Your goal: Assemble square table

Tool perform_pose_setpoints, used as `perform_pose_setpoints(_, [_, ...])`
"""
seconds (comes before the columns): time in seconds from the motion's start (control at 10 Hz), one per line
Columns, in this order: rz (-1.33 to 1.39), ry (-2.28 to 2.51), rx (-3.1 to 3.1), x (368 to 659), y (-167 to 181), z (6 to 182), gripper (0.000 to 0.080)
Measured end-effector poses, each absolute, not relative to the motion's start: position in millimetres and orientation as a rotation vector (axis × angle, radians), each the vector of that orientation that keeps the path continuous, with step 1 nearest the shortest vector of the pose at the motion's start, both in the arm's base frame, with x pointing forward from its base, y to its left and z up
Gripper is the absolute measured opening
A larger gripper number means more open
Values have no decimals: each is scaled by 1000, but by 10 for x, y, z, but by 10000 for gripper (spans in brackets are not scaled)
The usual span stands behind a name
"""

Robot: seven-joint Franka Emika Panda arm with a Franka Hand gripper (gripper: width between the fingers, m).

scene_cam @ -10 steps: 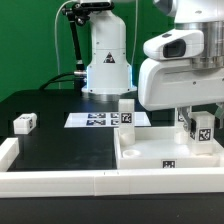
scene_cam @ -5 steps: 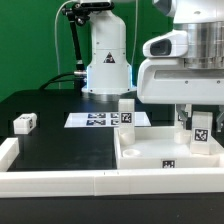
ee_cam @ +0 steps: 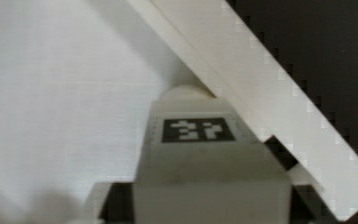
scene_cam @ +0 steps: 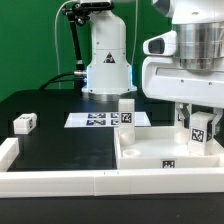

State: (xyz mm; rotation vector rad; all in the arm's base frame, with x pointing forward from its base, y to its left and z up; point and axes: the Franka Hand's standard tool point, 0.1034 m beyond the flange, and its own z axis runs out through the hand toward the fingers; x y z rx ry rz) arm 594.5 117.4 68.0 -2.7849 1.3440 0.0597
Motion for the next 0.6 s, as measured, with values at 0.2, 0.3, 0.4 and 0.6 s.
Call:
perform_pose_setpoints(0.2, [76, 1519, -2678, 5950, 1161, 679, 292])
perform_pose_setpoints(0.3, [83, 1608, -2623, 5950, 1157, 679, 292])
perform_pose_setpoints(0.4, [85, 1659, -2593, 5950, 1159, 679, 292])
perform_pose_setpoints(0.6, [86, 1681, -2579, 5947, 1169, 677, 481])
